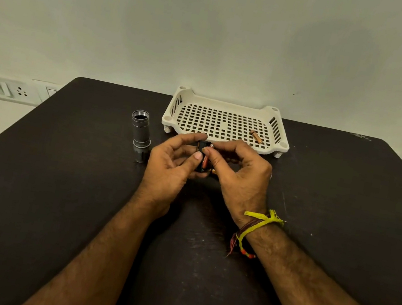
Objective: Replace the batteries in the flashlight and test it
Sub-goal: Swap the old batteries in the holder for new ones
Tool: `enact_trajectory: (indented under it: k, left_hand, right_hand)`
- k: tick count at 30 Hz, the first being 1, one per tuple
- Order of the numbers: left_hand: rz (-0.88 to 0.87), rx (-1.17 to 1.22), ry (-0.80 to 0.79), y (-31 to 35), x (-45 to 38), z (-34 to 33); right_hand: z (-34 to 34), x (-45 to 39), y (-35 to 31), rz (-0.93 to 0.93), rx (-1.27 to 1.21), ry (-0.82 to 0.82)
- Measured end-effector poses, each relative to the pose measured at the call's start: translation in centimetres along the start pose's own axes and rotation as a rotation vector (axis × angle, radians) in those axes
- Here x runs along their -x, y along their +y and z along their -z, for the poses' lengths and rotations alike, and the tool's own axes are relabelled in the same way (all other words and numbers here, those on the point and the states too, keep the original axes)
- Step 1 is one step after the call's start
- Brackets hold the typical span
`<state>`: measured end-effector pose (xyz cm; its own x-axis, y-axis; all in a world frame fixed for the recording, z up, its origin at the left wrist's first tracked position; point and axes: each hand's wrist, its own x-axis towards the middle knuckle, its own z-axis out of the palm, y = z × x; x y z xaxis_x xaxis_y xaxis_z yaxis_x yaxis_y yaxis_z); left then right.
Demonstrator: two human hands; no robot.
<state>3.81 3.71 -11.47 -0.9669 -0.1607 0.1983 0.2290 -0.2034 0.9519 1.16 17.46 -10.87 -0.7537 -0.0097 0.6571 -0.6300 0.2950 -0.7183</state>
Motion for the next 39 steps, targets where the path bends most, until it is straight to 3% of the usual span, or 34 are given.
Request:
enact_trajectory:
  k: [10,15,19,29,39]
  left_hand:
    - [-0.03,0.087,0.054,-0.1,0.1,0.1]
    - [-0.029,0.128,0.101,0.1,-0.1,0.0]
    - [-0.044,0.111,0.116,0.2,0.1,-0.1]
    - [-0.012,0.032,0.087,0.1,0.1,-0.6]
    - [0.017,0.028,-0.001,0.2,0.0,-0.4]
  right_hand:
    - [-0.4,0.2,-0.1,0.286,0.274,-0.154]
    - [0.0,0.0,-0.2,0.25,0.234,0.01]
    - [0.6,-0.6,0.7,0.15,0.304,0.127]
    - [0.5,-3.8,1.2,-0.12,0.59,0.033]
    - [0.0,-10.7,3.0,-0.447,1.061,-0.297]
